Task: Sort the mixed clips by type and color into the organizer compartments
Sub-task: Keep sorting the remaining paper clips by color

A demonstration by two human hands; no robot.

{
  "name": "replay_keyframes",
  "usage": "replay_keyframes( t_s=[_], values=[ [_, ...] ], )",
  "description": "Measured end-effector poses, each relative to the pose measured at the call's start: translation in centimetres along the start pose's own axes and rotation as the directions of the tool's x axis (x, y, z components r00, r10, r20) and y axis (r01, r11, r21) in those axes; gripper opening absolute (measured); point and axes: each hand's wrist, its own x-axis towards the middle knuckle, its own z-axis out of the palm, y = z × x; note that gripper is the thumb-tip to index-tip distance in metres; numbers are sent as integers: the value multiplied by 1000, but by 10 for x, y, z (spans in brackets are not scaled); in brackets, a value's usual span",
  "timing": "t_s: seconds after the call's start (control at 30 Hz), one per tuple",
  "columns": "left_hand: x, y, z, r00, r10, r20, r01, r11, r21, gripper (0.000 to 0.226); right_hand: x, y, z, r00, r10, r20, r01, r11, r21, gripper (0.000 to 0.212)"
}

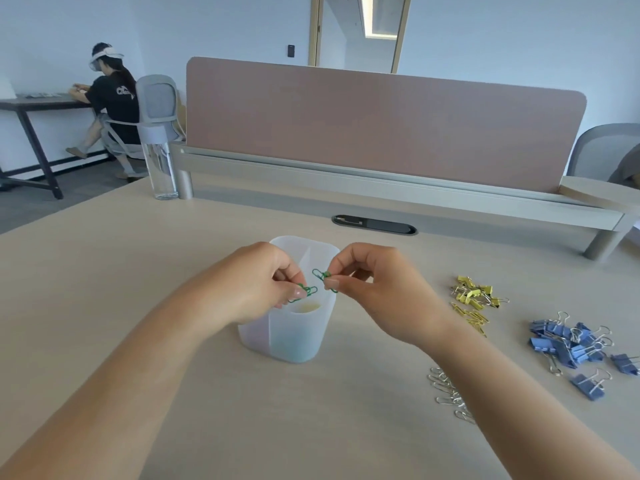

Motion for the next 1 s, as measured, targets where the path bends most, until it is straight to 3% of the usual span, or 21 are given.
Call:
replay_keyframes(
  t_s=[0.33, 0.53, 0.83, 1.0],
  values=[
    [-9, 10, -5, 995, -56, -84, 66, 990, 124, 10, -1, 3, 19, 1000, -5, 0, 5, 996, -88, 12],
    [-7, 11, -6, 992, -94, -89, 99, 994, 55, 12, 2, -2, 14, 998, -66, 8, 66, 974, -215, 8],
    [-1, 13, -4, 992, -105, -71, 113, 987, 112, 14, -1, -1, 2, 998, -41, 41, 47, 986, -159, 20],
    [-2, 24, -6, 983, 41, -176, -55, 996, -77, 26, -8, -4, -23, 998, -59, 18, 60, 995, -75, 22]
  ],
)
